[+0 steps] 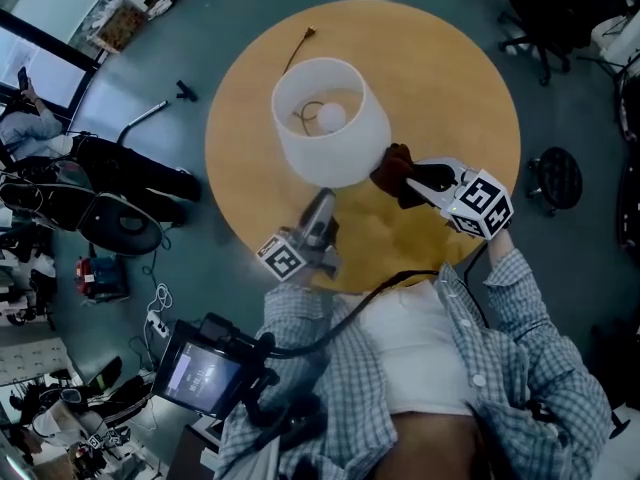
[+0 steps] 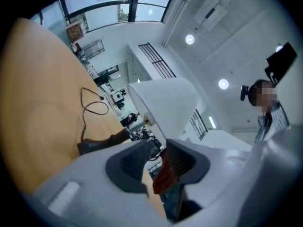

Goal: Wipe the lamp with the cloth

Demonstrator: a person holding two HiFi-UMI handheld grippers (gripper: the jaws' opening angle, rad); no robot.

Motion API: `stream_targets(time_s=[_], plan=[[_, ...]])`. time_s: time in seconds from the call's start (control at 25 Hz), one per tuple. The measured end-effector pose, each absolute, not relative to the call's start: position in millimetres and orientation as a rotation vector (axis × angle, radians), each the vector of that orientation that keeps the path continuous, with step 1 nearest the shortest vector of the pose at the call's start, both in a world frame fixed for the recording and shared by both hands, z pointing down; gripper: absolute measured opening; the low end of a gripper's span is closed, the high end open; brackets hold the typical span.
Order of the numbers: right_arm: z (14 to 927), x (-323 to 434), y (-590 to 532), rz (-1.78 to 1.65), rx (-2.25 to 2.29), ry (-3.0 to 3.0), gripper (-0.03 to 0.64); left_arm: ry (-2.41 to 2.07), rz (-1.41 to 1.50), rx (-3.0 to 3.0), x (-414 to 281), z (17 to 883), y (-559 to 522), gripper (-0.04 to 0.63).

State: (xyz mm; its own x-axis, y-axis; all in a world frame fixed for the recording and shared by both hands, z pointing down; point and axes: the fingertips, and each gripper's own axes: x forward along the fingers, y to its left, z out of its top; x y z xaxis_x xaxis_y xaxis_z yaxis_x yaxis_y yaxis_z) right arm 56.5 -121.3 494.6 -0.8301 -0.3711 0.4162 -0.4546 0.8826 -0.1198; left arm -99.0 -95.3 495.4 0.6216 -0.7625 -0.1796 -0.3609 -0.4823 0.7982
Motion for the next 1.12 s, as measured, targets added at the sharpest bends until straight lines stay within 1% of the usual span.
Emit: stream_targets(time_s=[0.12,0.2,0.28,0.36,0.44,0.56,0.6,0.72,0.84,0.96,1.12], plan=[[505,60,-116,0.378,0.645,-2.667,0.081,-0.995,-0.629,2.097,-131,497,-87,0.102],[514,64,-112,0.421,0.667,-2.645,0.081,-1.090,-0.515,2.145,-150,491,-85,0.074],[524,70,-108,0.466,0.690,-2.617,0.081,-1.192,-0.325,2.247,-162,481,-87,0.074],[531,74,-103,0.514,0.695,-2.605,0.081,-1.322,-0.073,2.360,-171,465,-95,0.071],[535,76,-99,0.547,0.691,-2.599,0.081,-1.433,0.187,2.468,-175,440,-103,0.043],[535,75,-97,0.570,0.691,-2.607,0.081,-1.426,0.466,2.649,-161,395,-109,0.043],[534,74,-97,0.574,0.693,-2.613,0.081,-1.381,0.533,2.704,-154,382,-109,0.055],[529,70,-97,0.575,0.689,-2.635,0.081,-1.242,0.701,2.827,-132,352,-109,0.120],[523,67,-98,0.568,0.684,-2.657,0.081,-1.139,0.811,2.915,-110,326,-111,0.158],[520,66,-98,0.566,0.677,-2.662,0.081,-1.028,1.035,2.974,-91,318,-115,0.164],[522,64,-91,0.566,0.646,-2.667,0.081,-0.891,1.509,2.994,-76,330,-123,0.168]])
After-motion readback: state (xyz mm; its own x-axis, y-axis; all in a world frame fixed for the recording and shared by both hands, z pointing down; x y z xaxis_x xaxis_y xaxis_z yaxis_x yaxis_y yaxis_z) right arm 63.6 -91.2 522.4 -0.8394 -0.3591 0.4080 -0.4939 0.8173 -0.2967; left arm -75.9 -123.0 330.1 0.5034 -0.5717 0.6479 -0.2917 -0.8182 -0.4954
